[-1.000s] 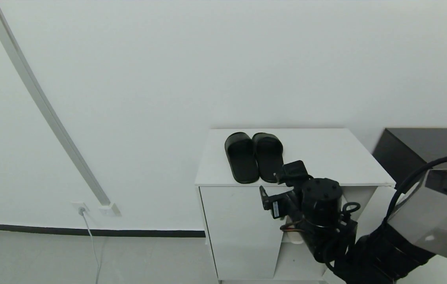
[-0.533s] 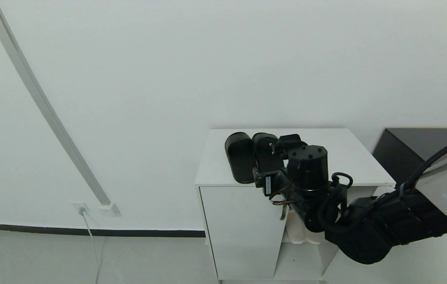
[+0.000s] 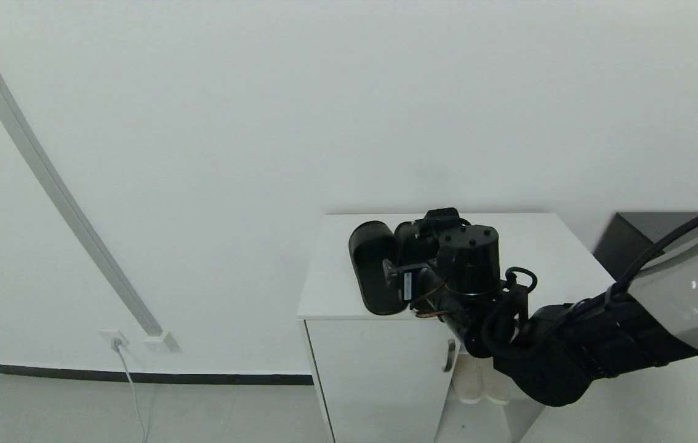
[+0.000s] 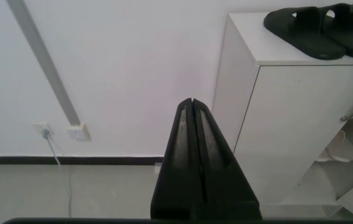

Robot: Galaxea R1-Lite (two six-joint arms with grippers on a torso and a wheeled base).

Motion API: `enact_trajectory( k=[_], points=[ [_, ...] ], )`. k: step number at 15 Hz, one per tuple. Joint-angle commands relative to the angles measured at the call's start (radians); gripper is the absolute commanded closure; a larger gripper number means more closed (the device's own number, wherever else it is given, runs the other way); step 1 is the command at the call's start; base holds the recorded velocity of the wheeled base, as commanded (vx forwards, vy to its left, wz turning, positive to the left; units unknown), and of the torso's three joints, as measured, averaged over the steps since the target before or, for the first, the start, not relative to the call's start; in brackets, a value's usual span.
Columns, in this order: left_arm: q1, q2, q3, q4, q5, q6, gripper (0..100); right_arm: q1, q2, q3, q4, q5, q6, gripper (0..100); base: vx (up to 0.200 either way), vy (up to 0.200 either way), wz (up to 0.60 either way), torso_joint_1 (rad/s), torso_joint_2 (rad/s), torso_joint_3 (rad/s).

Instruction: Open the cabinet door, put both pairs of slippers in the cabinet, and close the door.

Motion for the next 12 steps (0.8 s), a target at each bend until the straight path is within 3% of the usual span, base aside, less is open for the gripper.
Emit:
enact_trajectory(
  k=[1, 12],
  points=[
    [0.000, 0.001, 0.002, 0.000, 0.001, -0.001, 100, -0.001, 0.056, -0.004, -0.005, 0.002, 0.010, 0, 0.000, 0.000, 0.00, 0.000, 0.00, 0.000],
    [0.000, 0.001, 0.000, 0.000, 0.003, -0.006, 100, -0.074, 0.272, -0.265, 0.028, 0.053, 0.011, 0, 0.000, 0.000, 0.00, 0.000, 0.00, 0.000]
  ],
)
